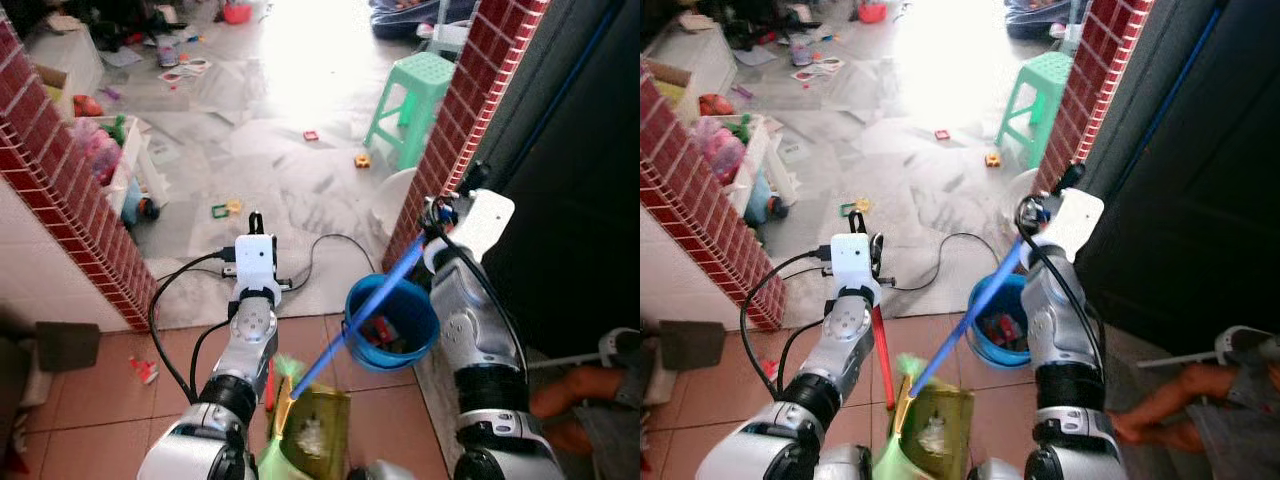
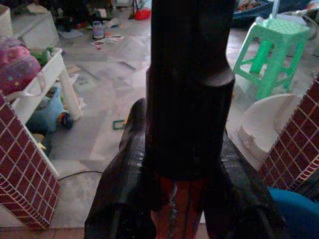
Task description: Sweep floor
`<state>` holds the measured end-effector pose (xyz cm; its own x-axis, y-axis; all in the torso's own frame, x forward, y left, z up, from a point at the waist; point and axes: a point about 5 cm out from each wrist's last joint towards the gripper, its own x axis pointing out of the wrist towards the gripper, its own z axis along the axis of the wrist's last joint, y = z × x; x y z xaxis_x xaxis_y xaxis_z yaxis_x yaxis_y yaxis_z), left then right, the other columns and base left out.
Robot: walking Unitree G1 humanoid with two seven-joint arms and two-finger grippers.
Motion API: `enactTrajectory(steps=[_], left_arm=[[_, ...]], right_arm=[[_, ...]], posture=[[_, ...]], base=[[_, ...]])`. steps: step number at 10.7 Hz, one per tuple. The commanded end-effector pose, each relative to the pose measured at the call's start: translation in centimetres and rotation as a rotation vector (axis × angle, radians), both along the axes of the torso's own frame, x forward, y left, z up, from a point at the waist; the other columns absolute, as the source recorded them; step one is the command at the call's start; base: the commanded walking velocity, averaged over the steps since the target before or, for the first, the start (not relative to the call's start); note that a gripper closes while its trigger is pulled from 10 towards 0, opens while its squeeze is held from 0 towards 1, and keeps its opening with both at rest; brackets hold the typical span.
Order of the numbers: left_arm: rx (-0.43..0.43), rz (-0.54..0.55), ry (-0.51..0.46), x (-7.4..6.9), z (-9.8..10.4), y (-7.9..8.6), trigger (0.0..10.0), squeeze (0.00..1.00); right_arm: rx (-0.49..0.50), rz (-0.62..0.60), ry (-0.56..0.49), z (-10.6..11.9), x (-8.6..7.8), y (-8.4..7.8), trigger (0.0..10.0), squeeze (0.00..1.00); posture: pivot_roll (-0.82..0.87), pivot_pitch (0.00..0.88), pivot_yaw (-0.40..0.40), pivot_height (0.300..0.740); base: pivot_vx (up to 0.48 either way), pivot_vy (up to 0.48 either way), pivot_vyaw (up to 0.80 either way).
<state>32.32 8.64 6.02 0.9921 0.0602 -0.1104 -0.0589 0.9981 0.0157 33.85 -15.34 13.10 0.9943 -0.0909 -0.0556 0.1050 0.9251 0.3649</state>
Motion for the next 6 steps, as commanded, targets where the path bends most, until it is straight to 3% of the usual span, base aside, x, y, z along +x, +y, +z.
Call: enactTrajectory(steps=[1,2,6], left_arm=[[-0.005,0.001,-0.008,0.2,0.3,-0.2,10.0,0.00],[0.030,0.003,-0.058,0.5,0.9,0.1,10.0,0.00],[0.013,0.034,-0.059,0.7,0.9,0.7,10.0,0.00]], right_arm=[[0.032,-0.013,-0.033,1.1,0.2,-0.4,10.0,0.00],[0.007,0.012,-0.061,1.7,0.4,-0.2,10.0,0.00],[-0.118,0.162,-0.256,5.0,0.3,1.0,10.0,0.00]], posture=[[-0.08,0.062,-0.021,0.740],[-0.08,0.059,-0.020,0.740],[-0.09,0.052,-0.027,0.740]], base=[[0.000,0.000,0.00],[0.000,0.000,0.00],[0.000,0.000,0.00]])
